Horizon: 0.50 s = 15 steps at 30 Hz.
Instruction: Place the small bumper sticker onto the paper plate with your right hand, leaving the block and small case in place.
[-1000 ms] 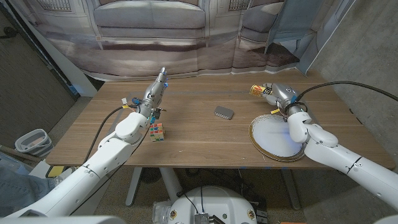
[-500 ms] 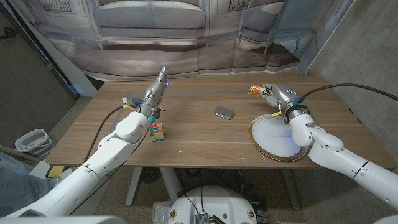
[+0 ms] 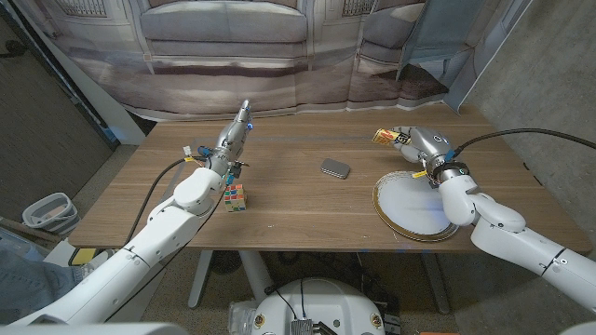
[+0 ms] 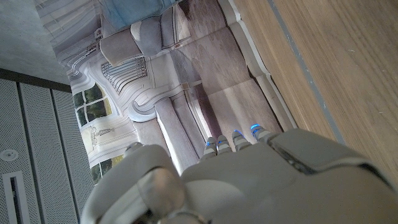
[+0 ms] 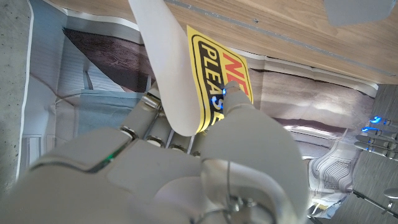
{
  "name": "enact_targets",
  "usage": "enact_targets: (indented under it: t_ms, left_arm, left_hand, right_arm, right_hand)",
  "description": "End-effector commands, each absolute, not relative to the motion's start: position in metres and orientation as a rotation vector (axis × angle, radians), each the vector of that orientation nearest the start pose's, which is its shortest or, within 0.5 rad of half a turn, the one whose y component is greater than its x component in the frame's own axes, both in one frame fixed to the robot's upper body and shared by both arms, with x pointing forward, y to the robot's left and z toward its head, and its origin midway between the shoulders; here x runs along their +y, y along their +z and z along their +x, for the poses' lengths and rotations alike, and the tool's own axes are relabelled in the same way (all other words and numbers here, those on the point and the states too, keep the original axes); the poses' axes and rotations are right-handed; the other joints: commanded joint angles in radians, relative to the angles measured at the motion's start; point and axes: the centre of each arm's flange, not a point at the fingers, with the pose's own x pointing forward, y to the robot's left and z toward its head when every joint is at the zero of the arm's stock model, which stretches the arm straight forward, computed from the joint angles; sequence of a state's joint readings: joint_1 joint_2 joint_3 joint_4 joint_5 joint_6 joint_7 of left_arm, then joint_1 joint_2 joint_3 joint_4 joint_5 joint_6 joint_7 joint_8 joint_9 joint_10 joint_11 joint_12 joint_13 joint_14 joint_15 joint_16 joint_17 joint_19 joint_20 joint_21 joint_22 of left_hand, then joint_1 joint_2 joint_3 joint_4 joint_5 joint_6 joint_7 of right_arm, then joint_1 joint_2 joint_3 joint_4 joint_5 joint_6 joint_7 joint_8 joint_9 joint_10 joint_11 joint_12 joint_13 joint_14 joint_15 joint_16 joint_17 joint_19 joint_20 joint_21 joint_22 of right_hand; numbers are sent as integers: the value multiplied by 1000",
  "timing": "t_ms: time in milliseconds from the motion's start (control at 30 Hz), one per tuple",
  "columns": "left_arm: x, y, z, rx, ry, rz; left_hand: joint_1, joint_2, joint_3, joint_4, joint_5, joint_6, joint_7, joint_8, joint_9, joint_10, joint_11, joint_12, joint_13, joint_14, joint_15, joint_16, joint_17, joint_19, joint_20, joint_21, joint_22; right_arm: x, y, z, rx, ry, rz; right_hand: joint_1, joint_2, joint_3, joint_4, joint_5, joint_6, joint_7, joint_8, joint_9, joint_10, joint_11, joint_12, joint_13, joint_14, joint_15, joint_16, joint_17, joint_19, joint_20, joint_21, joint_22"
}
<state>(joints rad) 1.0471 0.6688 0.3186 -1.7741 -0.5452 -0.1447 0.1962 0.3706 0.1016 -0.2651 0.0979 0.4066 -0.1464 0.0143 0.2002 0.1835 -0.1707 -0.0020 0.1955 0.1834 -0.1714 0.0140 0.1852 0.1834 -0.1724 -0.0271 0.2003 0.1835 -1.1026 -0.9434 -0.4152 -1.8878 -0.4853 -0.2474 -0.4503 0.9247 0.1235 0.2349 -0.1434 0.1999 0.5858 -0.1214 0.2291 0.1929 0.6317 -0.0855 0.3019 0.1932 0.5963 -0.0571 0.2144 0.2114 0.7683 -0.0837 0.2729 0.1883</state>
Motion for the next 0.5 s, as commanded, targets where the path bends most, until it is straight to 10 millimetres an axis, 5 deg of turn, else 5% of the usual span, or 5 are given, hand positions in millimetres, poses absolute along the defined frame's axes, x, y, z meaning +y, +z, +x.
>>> enact_targets:
  t_ms: [33, 500]
  left_arm:
    - [264, -4, 570, -654, -169, 95]
    - [262, -3, 572, -651, -183, 98]
  left_hand:
    - [6, 2, -6, 0, -2, 3, 1, -3, 4, -71, -1, 8, 4, -105, 8, 5, 2, -195, 1, 3, 2]
    - [8, 3, -9, 1, -2, 1, 2, -4, 4, -73, -2, 7, 4, -106, 8, 5, 2, -196, 2, 3, 2]
  right_arm:
    - [-305, -26, 532, -753, -359, -1316]
    - [-306, -37, 516, -771, -368, -1310]
  right_hand:
    - [7, -2, 6, 2, -3, 8, 1, -3, 2, 5, -2, -2, 4, -2, -109, -1, 5, -9, -60, -7, 2]
    - [3, 6, 7, 8, -3, 14, -2, -5, 2, 7, -3, -4, 5, -2, -107, -2, 7, -18, -57, -13, 2]
